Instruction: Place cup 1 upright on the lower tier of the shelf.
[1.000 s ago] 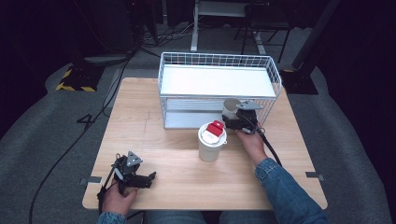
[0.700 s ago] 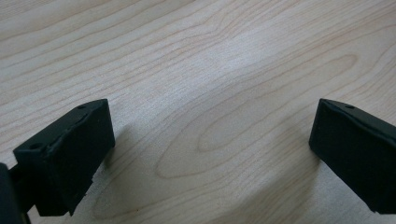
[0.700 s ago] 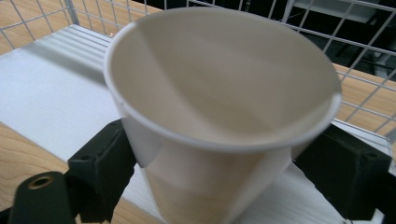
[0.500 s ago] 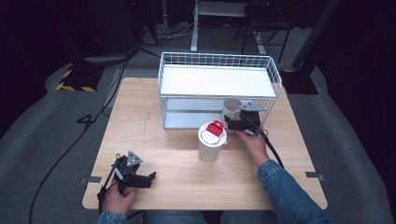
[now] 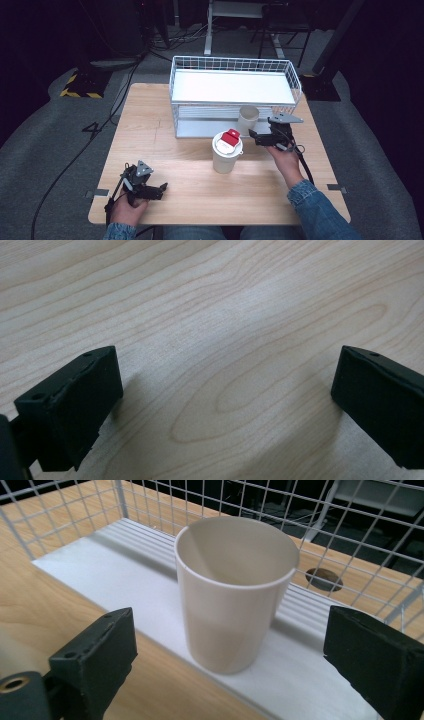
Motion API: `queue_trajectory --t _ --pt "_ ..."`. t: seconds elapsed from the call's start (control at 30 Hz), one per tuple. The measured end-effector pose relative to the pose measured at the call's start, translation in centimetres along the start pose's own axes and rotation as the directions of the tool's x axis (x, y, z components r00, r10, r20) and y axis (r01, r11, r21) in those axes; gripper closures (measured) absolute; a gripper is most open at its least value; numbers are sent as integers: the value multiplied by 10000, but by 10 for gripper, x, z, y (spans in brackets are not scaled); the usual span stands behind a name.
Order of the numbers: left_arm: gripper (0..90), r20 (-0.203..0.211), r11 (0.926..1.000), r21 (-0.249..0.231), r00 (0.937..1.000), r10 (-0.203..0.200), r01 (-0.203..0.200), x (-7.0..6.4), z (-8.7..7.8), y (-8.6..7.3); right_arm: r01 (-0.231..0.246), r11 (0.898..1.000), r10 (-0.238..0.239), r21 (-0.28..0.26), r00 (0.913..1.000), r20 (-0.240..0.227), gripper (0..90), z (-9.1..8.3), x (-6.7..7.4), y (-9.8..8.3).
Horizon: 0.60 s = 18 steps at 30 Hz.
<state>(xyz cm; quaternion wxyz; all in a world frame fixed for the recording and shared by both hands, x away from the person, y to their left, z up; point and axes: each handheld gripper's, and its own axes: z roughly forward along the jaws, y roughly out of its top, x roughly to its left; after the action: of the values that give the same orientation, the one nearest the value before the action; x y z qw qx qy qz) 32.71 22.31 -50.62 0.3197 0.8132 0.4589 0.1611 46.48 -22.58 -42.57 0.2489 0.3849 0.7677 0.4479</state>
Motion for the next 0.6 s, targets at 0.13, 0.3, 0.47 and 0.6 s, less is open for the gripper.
queue_trajectory --t 0.13,0.3,0.47,0.6 --pt "5 19 10000 72 10000 17 -17 1 1 2 -28 10000 28 9 10000 -11 74 -13 -3 -1" --pt "4 -41 10000 78 10000 7 -7 1 2 3 -150 9999 150 4 9999 -54 74 -34 -9 -6" --pt "4 -38 10000 32 10000 8 -8 2 5 6 -176 9995 180 251 9997 -149 81 -54 -12 -9" --pt "4 -69 10000 37 10000 -51 52 2 5 6 -131 9995 137 285 9997 -186 81 -70 -15 -12"
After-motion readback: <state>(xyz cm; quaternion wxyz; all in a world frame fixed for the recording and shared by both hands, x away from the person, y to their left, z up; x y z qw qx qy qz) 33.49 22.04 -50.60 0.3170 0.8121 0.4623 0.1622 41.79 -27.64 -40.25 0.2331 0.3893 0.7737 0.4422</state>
